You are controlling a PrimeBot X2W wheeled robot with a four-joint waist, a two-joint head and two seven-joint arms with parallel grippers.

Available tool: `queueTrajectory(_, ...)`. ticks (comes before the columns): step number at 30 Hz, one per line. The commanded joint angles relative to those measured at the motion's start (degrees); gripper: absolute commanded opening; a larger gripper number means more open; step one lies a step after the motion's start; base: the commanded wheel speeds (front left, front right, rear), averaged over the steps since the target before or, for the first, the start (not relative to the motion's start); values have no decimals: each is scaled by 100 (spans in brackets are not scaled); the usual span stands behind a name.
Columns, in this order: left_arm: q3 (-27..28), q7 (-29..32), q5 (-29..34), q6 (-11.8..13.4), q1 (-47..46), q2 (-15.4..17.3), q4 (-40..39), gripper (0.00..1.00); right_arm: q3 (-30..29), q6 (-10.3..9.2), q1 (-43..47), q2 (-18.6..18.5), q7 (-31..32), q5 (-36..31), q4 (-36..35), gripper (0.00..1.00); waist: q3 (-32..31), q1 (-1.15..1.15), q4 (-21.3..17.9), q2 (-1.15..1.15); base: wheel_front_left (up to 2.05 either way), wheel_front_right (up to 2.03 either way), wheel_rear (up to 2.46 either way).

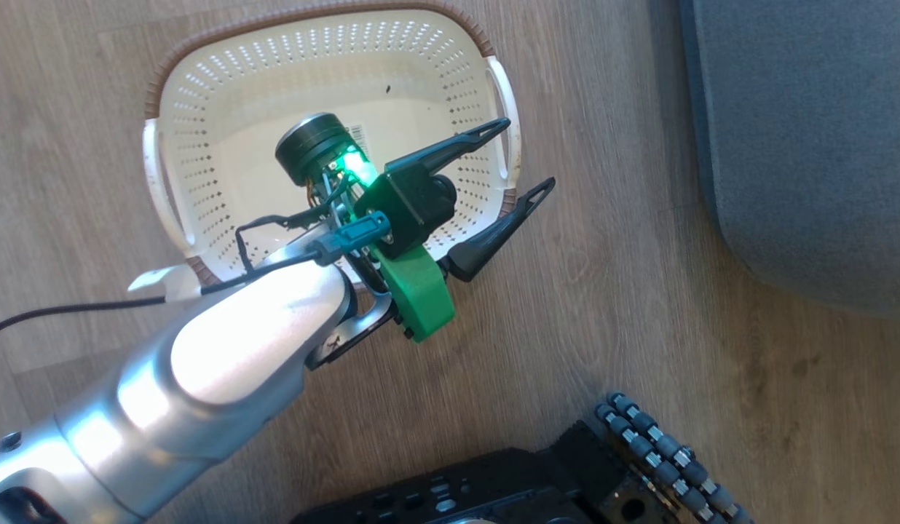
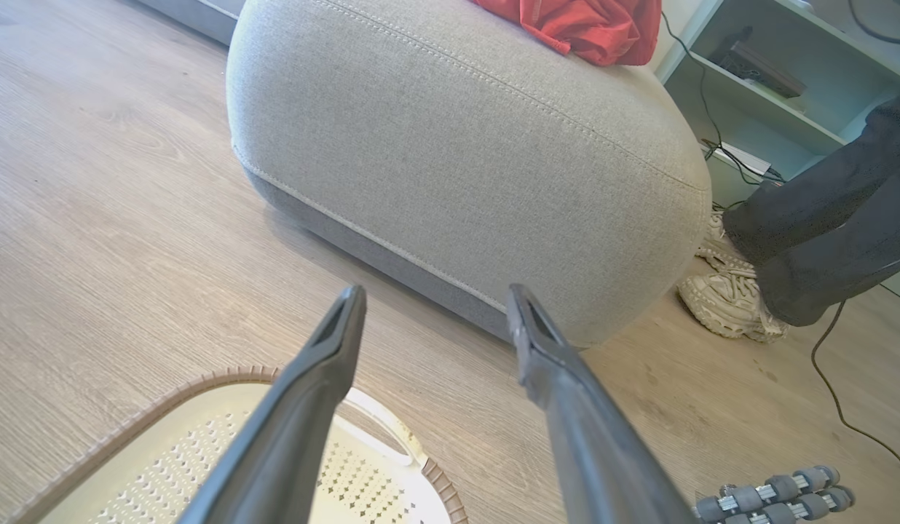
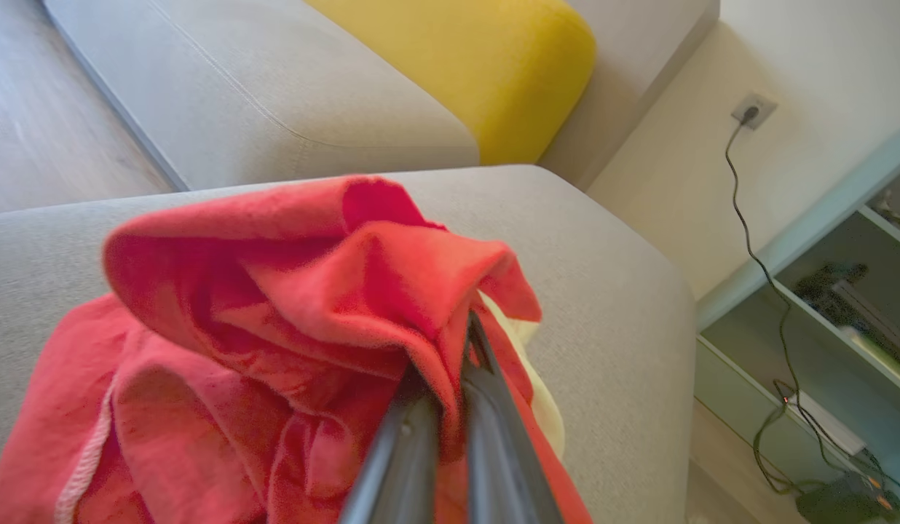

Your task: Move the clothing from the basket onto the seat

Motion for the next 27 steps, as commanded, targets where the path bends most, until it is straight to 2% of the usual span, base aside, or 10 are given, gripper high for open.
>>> queueTrajectory(1, 146, -98, -41, 26, -81, -43, -102, 100, 162, 40, 51, -197, -166, 83, -67, 100, -76, 0, 53, 0, 0, 0, 0)
queueTrajectory(9, 171, -352, -171, 5, 24, -209, 196, 100, 1299, 40, 295, -400, -882, 467, 466, 100, -456, 0, 191, 0, 0, 0, 0)
queueTrajectory(10, 171, -352, -171, 5, 24, -209, 196, 100, 1299, 40, 295, -400, -882, 467, 466, 100, -456, 0, 191, 0, 0, 0, 0)
queueTrajectory(15, 233, -489, -226, 6, 146, -310, 406, 100, 2116, 40, 546, -399, -1188, 878, 495, 100, -788, 0, 272, 0, 0, 0, 0)
queueTrajectory(19, 338, -557, -249, 16, 256, -391, 564, 100, 2655, 40, 740, -318, -1273, 1257, 210, 100, -1087, 0, 366, 0, 0, 0, 0)
queueTrajectory(22, 497, -589, -266, 23, 392, -479, 717, 100, 3183, 40, 937, -221, -1295, 1532, -257, 100, -1417, 0, 498, 0, 0, 0, 0)
queueTrajectory(27, 926, -597, -254, 66, 671, -614, 770, 100, 3647, 40, 1219, 130, -1299, 1733, -985, 100, -1846, 0, 703, 0, 0, 0, 0)
